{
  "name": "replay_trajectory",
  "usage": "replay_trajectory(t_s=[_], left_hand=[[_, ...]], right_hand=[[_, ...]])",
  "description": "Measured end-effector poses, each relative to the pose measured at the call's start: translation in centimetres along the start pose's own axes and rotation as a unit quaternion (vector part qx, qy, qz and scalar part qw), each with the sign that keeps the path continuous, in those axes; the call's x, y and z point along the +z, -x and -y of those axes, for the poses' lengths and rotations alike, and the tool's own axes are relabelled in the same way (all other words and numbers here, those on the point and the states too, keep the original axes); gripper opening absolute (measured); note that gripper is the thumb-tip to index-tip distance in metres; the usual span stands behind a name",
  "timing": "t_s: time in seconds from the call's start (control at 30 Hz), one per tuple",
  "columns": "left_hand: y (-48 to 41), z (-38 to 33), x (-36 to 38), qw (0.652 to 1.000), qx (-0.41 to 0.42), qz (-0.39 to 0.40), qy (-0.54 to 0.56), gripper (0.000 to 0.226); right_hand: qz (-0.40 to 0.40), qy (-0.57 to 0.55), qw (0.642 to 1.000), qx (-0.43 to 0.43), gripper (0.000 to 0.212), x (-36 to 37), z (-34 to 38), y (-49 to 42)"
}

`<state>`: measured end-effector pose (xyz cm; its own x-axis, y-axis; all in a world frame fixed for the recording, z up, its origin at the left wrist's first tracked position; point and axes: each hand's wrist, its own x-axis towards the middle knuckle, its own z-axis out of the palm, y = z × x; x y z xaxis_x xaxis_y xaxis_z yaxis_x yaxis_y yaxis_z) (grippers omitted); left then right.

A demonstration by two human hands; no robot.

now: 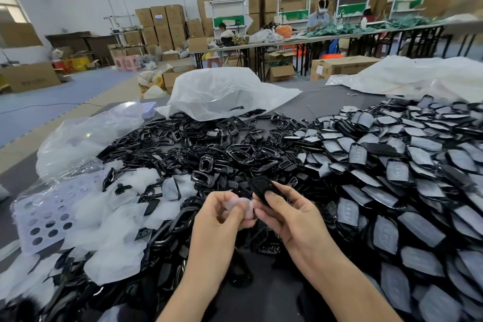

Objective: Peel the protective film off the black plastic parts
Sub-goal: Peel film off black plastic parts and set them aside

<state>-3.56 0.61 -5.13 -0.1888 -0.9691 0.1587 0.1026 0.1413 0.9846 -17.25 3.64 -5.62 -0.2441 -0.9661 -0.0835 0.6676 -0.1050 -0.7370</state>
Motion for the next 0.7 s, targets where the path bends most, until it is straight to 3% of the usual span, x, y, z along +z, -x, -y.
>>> replay_trajectory(t_s=[0.1,0.47,0.6,0.7], left_hand=[[0.2,0.8,-0.4,1.0,-0.009,-0.006,0.008,0.009],[0.6,0.6,-0.4,0.999,0.011,0.001,0.034,0.003],[0.9,1.1,-0.3,0.995,0.05,0.042,-0.071,0.028],[1.4,1.2,-0.3,0.978,0.078,0.105,-0.162,0.02]], right_hand=[[0.006,-0.005,1.0,0.008,0.035,0.2,0.1,0.2],[0.024,-0.015,0.999,0.017,0.033,0.0,0.3,0.4],[0.025,-0.046,0.998,0.019,0.03,0.1,0.4,0.5],[0.022,-0.06,0.998,0.014,0.032,-0.1,0.5,0.4]])
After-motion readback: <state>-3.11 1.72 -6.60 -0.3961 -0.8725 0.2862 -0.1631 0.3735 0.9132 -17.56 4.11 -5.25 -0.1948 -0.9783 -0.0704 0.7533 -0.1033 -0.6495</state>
